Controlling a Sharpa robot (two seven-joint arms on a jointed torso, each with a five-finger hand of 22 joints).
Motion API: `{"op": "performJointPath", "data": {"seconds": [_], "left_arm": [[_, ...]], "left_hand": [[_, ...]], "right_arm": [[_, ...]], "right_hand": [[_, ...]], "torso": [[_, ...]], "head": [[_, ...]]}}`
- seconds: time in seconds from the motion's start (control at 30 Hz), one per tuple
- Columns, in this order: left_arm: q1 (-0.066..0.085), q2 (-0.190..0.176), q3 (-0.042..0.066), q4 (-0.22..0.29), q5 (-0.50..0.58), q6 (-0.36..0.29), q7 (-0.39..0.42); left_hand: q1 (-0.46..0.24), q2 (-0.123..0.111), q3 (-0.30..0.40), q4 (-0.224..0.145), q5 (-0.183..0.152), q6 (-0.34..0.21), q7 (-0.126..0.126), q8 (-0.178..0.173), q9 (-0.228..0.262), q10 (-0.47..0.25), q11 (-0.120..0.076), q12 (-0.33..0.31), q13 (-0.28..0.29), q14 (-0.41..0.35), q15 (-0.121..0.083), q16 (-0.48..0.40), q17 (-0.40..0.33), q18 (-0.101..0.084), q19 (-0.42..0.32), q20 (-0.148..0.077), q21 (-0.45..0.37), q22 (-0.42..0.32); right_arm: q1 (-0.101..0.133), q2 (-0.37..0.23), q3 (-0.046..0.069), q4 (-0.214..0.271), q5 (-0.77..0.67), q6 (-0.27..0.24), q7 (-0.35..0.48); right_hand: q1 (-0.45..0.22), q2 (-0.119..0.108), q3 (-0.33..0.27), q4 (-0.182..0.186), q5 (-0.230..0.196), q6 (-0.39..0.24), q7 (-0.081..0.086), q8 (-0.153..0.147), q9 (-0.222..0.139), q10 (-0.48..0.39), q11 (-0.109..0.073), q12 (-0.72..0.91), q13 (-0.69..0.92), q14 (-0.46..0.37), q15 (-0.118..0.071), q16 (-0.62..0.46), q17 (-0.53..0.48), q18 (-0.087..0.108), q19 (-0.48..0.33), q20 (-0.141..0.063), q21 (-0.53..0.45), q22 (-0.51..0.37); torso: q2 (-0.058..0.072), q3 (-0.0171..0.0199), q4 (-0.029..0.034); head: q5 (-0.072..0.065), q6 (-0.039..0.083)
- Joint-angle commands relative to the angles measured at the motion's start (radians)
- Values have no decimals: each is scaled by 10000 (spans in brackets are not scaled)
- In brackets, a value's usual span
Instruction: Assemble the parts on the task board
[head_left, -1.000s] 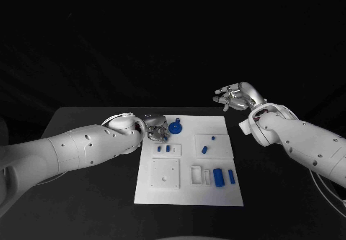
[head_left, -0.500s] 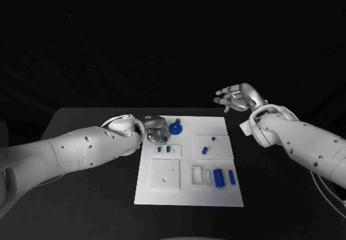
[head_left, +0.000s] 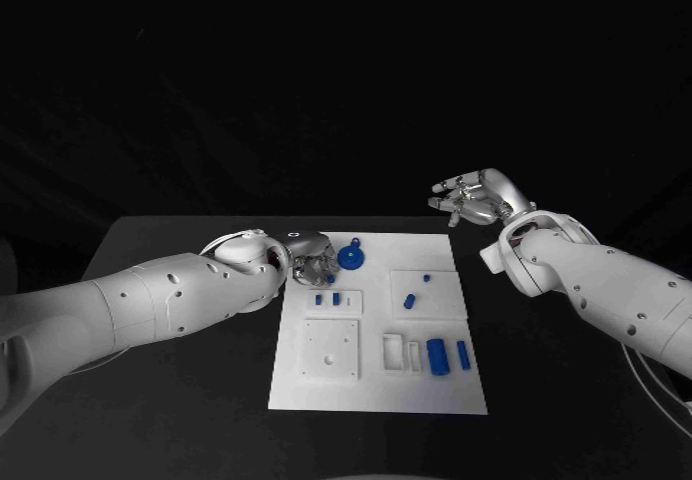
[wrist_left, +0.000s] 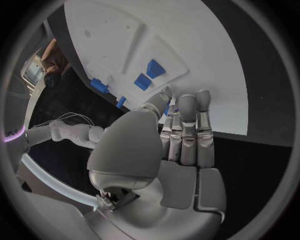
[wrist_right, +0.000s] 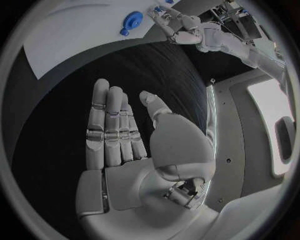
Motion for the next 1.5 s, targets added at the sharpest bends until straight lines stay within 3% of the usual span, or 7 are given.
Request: {"op": "performJointPath", "data": {"seconds": [0.03, 0.4, 0.47, 0.63, 0.83, 1.03, 1.5], "left_arm": [[-3, -40, 6, 4, -44, -105, 55], [-9, -325, 43, -72, -21, -274, 67], [-7, -399, 83, -128, 59, -372, 103], [-2, -556, 309, -291, 776, -846, 256], [47, -819, 649, -266, 3087, -1611, 598], [138, -1069, 979, 86, 5452, -2114, 855], [247, -1350, 1122, 1036, 8037, -2220, 1067]], "left_hand": [[11, -123, 37, -42, -17, -49, -29, -12, 12, -219, 54, -29, 5, -149, 52, -53, -42, 129, -95, 65, -75, 191], [120, -178, -232, -175, -74, -156, -4, -10, 13, -1017, 295, -12, 0, -417, 226, -330, -322, 266, -195, 260, -409, 181], [220, -161, -187, -257, -67, -102, 38, -12, 13, -1020, 295, -17, -3, -532, 213, -574, -455, 266, -250, 257, -508, 174], [344, -86, 147, -444, -72, 187, 183, 11, 26, -860, 297, 4, -5, -1103, 237, -2208, -1179, 164, -822, 289, -1159, 20], [133, 130, 313, -417, 25, 559, 426, -8, 19, -114, 166, 6, -4, -1041, 326, -4022, -1889, 26, -1231, 356, -1950, -357], [-139, 306, 222, -200, -61, 641, 452, -9, 19, 252, 79, 6, -6, -856, 356, -4936, -2027, -53, -1039, 399, -2714, -1003], [-274, 411, -221, -64, -420, 645, 445, -2, 23, 607, -6, 8, 1, -237, 419, -6695, -1969, -168, -615, 448, -3609, -2424]], "right_arm": [[-27, -46, 5, 18, -100, 286, -45], [-147, -352, 4, 219, -1186, 1738, -459], [-187, -424, 4, 284, -1541, 2110, -541], [-320, -604, 3, 463, -2576, 2564, -701], [-547, -792, 1, 842, -4423, 2352, -1138], [-798, -849, -31, 1310, -6121, 2162, -1973], [-1293, -532, -337, 1567, -8255, 1197, -3540]], "right_hand": [[-95, 28, 37, -73, 3, -10, 56, -26, 7, 131, 54, -377, -273, 170, -18, 83, 69, -17, 187, -22, 116, 36], [-32, -11, 1057, -666, -527, 419, 92, -29, -219, -209, 478, -2572, -2087, 571, 81, 706, 504, 343, 353, 66, 819, 960], [58, -12, 1632, -815, -1649, 468, 139, -52, -511, -643, 612, -2563, -2092, 548, 174, 739, 512, 438, 277, 149, 892, 1125], [165, -255, 2407, -929, -1964, 729, 127, -34, -1020, -872, 663, -2587, -2119, 593, 172, 870, 509, 560, 197, 190, 1114, 1566], [417, -409, 3289, -1026, -2916, 1097, 36, -12, -1008, -311, 506, -2581, -2115, 797, 63, 1158, 630, 519, 241, 99, 1439, 2069], [509, -884, 4231, -661, -3558, 1279, -31, -31, -1019, 203, 354, -2582, -2107, 896, -17, 1310, 739, 380, 167, -19, 1766, 2706], [401, -1843, 5259, -353, -4506, 1023, 19, -32, -1026, -344, 501, -2580, -2114, 986, 28, 1299, 743, 457, 261, 2, 1732, 2943]], "torso": [[-1, -7, 1], [-7, -12, 19], [-11, -13, 11], [-7, -16, 3], [-6, -8, 3], [-13, -15, 11], [8, -6, 21]], "head": [[0, -8], [-56, 21], [-57, 42], [-79, 89], [-401, 214], [-497, 258], [-466, 296]]}}
